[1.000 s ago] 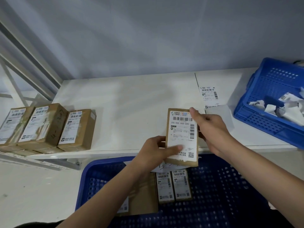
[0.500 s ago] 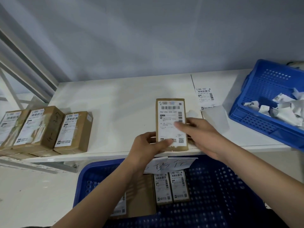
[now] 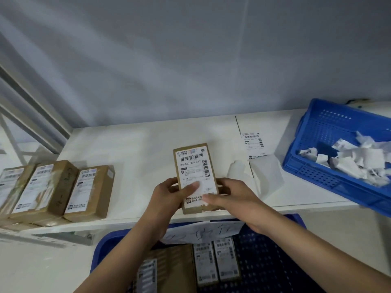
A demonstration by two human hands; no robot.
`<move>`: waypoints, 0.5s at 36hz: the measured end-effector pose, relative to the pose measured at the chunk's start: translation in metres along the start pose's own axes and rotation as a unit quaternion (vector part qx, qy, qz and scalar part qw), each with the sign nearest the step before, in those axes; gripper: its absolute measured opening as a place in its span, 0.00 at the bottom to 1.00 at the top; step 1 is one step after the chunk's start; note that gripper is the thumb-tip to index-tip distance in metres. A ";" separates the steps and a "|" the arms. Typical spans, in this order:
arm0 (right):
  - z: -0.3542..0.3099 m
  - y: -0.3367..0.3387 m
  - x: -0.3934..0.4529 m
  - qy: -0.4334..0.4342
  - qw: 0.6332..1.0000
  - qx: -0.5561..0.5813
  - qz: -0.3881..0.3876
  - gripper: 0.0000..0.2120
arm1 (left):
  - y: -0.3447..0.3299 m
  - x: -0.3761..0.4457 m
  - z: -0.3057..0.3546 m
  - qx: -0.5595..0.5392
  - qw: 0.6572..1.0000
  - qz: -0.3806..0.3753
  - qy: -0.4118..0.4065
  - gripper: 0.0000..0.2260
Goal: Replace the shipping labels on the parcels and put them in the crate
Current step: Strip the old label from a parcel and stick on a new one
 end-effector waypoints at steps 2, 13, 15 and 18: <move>-0.002 0.000 -0.001 -0.002 1.000 -0.016 -0.002 0.20 | 0.002 0.000 0.002 0.002 1.000 0.010 -0.004 0.18; -0.003 0.001 0.000 -0.007 0.999 -0.032 0.013 0.15 | -0.003 -0.001 -0.003 0.081 0.995 0.041 -0.033 0.21; -0.006 0.004 0.000 0.004 0.999 -0.027 0.021 0.11 | -0.005 -0.002 -0.001 0.086 0.995 0.026 -0.039 0.23; -0.008 0.009 0.001 0.008 0.999 -0.011 0.037 0.10 | -0.006 -0.003 -0.001 0.102 0.994 -0.004 -0.044 0.22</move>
Point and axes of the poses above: each hand's wrist, its own x-axis towards the middle knuckle, its own y-axis out of the back of the hand, z = x × y, the point moved 1 cm from there along x, towards the middle knuckle, and after that the axes turned 7 degrees about x, right-handed, at the moved point
